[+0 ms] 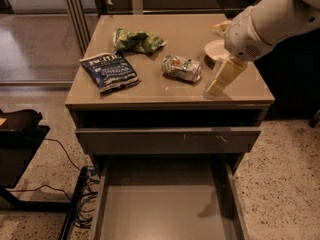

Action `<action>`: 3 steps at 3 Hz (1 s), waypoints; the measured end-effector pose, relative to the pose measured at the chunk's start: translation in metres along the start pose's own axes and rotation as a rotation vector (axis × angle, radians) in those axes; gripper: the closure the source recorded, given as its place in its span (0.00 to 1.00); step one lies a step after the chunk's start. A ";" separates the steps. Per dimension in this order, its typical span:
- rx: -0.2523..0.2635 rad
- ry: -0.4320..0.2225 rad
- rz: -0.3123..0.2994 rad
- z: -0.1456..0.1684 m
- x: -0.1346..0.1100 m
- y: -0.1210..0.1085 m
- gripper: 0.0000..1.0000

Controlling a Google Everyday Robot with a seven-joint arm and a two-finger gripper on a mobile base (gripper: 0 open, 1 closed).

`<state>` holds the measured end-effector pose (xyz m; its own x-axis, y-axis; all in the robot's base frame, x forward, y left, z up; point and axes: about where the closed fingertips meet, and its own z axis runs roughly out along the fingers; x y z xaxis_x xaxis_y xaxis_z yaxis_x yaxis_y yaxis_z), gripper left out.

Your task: Place 7up can into middle drawer

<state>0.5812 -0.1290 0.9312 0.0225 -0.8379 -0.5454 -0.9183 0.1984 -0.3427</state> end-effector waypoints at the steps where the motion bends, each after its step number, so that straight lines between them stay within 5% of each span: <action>1: 0.001 -0.030 0.012 0.031 -0.003 -0.019 0.00; 3: -0.034 -0.016 0.082 0.097 0.007 -0.060 0.00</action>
Offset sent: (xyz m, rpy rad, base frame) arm 0.1027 0.0362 -0.0513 0.0553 0.0354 -0.0342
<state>0.6752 -0.0969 0.8737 -0.0474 -0.8114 -0.5826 -0.9301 0.2485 -0.2705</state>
